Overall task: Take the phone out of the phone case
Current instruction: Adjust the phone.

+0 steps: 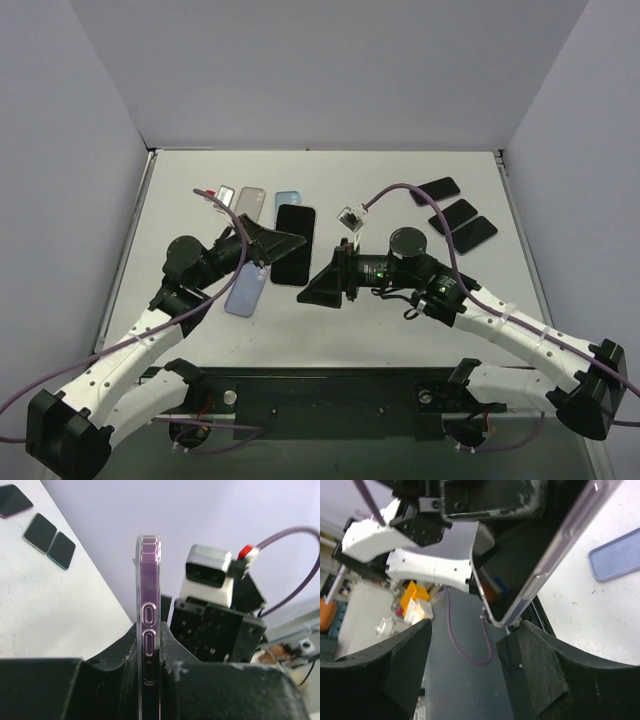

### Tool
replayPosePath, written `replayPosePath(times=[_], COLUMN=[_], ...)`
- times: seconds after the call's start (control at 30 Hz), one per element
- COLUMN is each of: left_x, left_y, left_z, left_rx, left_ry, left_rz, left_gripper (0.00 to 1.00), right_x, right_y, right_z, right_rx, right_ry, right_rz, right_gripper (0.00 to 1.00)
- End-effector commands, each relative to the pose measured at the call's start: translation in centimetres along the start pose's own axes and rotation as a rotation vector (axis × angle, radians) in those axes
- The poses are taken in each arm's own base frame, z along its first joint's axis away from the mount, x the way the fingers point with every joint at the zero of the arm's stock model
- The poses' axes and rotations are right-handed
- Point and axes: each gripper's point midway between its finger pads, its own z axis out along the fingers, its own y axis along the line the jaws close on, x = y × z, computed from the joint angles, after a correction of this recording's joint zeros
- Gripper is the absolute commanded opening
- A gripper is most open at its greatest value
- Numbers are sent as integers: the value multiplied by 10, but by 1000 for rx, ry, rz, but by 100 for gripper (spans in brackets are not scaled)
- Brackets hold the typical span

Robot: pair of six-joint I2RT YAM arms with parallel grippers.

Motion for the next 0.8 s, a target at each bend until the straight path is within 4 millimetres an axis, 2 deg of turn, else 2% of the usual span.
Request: replayPosePath(times=[0.0,0.03,0.1,0.23,0.5,0.63,0.7,0.73,0.77], left_x=[-56,-58,-58,-55,-49,-47,-48,-49,-48], left_y=[-48,-52,-58,-56,-54,-55,-54,-55,-55], left_z=[6,5,5,4,-1,-1,-1,-1,0], left_rx=[122,136,168,180,190,190,179,183,184], left_ry=[-236,-242,-241,-235,-228,-217,-219,-222,-218], left_rz=[-61,-60,-82,-125,-125,-100,-110,-106,-104], left_gripper=[0,0,0,0,0,0,0,0,0], right_x=[-44,-43,-42,-47,-69,-86,-90,-90,-88], right_y=[16,15,12,13,19,20,18,17,18], right_z=[17,20,26,29,32,27,27,29,31], right_rx=[-96,-100,-102,-111,-150,-191,-194,-191,-194], right_ry=[-200,-189,-171,-189,-250,-300,-304,-298,-281], right_rz=[20,25,32,32,56,103,111,111,113], right_gripper=[59,57,46,35,34,34,29,13,1])
